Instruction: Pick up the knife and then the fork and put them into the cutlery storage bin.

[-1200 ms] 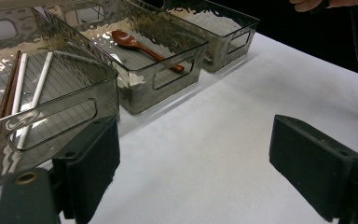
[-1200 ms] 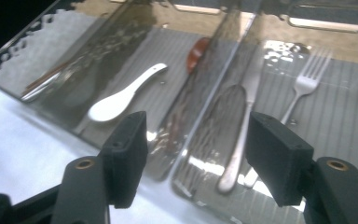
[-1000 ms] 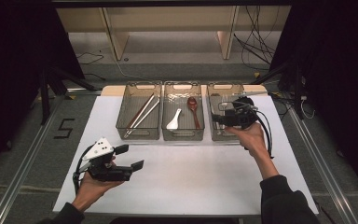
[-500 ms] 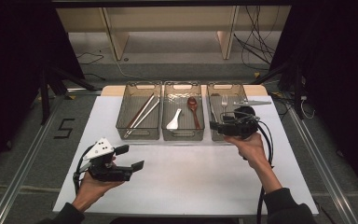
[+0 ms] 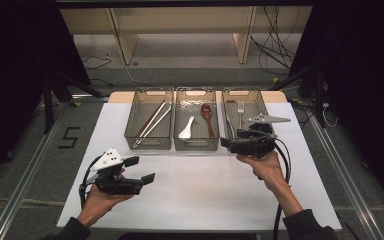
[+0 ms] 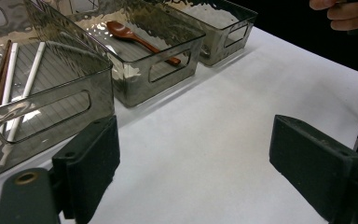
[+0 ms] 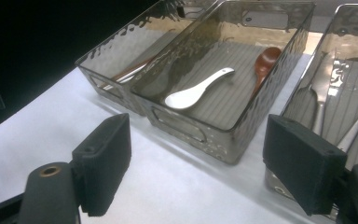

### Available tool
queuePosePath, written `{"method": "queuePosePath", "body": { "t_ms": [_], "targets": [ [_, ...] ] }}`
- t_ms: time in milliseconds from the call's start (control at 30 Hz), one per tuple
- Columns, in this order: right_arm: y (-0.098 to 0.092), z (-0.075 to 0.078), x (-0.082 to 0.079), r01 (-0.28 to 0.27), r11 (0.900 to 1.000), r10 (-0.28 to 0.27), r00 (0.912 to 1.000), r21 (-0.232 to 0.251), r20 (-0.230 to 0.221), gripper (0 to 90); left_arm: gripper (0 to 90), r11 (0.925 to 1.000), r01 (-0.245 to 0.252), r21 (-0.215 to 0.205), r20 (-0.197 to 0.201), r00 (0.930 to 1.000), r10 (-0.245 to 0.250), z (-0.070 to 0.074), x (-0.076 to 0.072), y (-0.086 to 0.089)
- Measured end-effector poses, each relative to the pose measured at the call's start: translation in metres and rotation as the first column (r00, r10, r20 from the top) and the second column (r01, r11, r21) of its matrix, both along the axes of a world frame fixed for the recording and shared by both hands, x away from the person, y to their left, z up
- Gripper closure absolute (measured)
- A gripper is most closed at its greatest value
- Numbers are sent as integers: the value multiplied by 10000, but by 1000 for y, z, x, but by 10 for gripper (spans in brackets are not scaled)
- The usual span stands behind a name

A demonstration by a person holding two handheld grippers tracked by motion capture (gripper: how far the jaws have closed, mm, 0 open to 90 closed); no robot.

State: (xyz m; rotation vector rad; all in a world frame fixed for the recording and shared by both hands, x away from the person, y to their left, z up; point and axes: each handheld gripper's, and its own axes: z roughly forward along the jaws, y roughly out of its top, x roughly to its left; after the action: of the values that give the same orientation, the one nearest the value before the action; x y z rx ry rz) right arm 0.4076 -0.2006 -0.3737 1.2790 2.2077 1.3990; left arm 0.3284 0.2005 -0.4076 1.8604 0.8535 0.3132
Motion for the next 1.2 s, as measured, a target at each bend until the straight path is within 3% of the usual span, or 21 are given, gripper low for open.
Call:
{"method": "queuePosePath", "body": {
  "t_ms": [300, 833, 1200],
  "targets": [
    [1, 1, -17, -308, 9991, 297, 9990, 308, 339, 239, 157, 10000, -3, -36, -11, 10000, 3, 0, 0, 0],
    [5, -13, -45, -854, 9963, 847, 9927, 39, 853, 218, 157, 9998, 154, -156, -10, 9999, -154, 1, -1, 0],
    [-4, -18, -65, -923, 9954, 890, 9901, 258, 1084, 201, 157, 9995, 193, -232, -26, 9998, -194, 2, -1, 0]
  ]
}}
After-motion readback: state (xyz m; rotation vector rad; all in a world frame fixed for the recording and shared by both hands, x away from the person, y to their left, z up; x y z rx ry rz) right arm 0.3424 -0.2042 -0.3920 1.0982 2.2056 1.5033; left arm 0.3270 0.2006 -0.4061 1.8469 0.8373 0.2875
